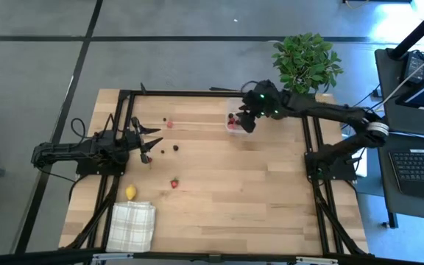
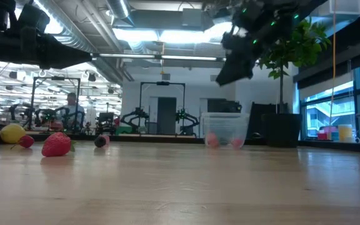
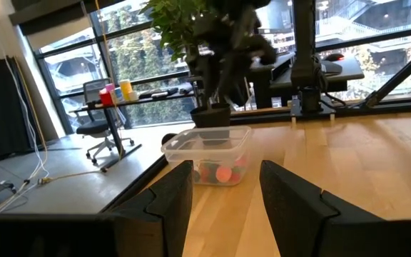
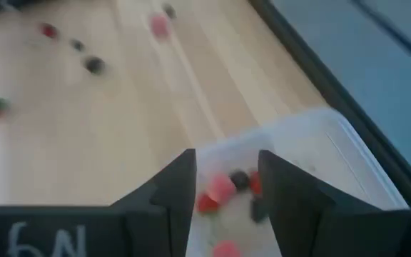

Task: Pick and placing Produce into tupperware
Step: Put the blackberry into the transparent bin

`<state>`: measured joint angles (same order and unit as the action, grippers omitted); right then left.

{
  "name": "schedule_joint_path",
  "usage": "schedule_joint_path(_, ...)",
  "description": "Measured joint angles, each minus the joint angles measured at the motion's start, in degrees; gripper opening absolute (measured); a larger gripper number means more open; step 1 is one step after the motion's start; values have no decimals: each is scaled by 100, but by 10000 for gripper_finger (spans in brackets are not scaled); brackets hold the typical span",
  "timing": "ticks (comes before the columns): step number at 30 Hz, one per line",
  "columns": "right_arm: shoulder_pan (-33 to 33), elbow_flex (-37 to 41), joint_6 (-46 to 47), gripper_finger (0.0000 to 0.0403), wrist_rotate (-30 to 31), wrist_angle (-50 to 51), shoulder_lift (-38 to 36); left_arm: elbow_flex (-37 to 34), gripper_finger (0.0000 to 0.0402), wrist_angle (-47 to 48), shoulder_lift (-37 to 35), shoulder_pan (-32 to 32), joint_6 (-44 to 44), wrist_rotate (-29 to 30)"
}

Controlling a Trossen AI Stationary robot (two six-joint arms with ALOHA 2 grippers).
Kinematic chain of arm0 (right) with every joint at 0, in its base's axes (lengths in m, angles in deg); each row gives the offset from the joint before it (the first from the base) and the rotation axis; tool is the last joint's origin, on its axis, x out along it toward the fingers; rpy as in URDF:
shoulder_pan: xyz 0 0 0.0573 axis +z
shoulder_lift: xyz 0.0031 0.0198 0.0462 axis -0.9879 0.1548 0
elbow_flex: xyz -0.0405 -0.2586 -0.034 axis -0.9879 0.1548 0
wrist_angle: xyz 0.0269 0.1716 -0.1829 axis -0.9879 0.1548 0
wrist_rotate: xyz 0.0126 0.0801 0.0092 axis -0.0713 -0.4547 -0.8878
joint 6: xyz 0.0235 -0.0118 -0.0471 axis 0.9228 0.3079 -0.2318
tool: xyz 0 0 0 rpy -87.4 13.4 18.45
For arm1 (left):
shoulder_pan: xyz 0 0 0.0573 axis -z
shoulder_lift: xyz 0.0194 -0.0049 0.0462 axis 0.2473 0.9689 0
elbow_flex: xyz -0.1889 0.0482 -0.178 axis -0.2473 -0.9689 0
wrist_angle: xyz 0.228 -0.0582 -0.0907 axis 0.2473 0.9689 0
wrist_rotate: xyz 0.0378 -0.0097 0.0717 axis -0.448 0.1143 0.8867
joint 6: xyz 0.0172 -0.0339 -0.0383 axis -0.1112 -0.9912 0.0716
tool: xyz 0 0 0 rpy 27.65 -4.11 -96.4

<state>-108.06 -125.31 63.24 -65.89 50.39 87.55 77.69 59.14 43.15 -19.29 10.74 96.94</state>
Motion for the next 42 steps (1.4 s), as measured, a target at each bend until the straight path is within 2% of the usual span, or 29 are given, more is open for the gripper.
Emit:
schedule_joint_path(7,738,1374,144,154,24,-1290,-1113,0,157,0,0,0,-1,0)
schedule_joint_path(11,980,2256,267,154,308,-2101,-1720,-2,162,-11,-2,0,-3,0)
schedule_joint_path(18,1129,3235,412,154,310,-2959,-2483,0,217,-20,0,0,2,0)
schedule_joint_path(21,1144,3477,416,154,310,-3023,-2655,-1,230,-20,0,0,-49,-3)
schedule_joint_path(27,1141,3754,436,154,310,-3063,-2707,14,233,-262,-2,0,-879,-44)
schedule_joint_path(32,1140,3845,420,154,310,-3467,-2707,332,233,235,207,0,-911,-52)
schedule_joint_path(37,1140,3845,411,154,310,-3736,-2707,648,233,499,902,0,-752,-95)
schedule_joint_path(42,1140,3845,411,154,310,-3755,-2707,968,233,523,2008,0,-826,-794)
